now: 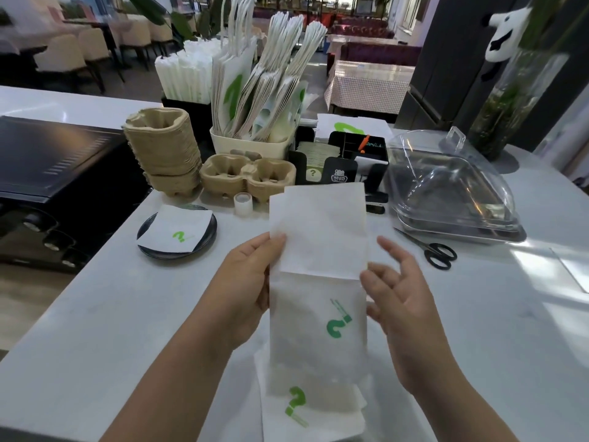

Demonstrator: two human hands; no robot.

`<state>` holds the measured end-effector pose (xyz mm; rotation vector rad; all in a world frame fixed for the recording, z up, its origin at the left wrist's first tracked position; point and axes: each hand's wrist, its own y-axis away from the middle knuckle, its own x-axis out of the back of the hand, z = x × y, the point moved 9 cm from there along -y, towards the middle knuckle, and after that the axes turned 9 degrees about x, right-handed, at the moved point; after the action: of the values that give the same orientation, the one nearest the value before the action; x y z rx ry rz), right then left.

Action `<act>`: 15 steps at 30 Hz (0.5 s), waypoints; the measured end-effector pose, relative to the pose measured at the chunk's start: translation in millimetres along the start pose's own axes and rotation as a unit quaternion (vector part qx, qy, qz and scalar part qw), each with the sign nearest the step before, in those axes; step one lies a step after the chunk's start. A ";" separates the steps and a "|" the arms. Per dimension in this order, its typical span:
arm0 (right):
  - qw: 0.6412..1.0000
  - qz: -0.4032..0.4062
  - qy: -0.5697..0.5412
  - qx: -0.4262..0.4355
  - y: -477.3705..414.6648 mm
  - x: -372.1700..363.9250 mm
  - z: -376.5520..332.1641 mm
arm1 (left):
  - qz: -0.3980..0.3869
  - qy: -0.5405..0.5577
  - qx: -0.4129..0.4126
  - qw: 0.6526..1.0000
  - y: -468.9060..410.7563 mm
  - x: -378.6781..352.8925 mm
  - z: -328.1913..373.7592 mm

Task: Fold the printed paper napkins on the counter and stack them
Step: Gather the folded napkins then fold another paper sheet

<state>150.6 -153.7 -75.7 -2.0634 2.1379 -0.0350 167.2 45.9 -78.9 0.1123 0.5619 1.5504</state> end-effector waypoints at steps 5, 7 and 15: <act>0.998 -0.002 -0.051 -0.026 8.1 -1.0 7.9 | -0.035 0.037 0.089 0.995 3.1 0.6 -26.3; 0.999 0.010 -0.049 -0.012 7.7 0.7 3.8 | -0.035 -0.034 0.096 0.994 8.0 -1.7 -36.7; 0.996 0.012 0.024 0.088 6.2 8.7 -29.0 | 0.052 -0.060 -0.069 0.994 19.2 10.9 -39.3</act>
<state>140.2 -165.0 -48.8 -1.9555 2.1021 -0.2633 132.9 46.2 -108.1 0.1304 0.3577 1.6658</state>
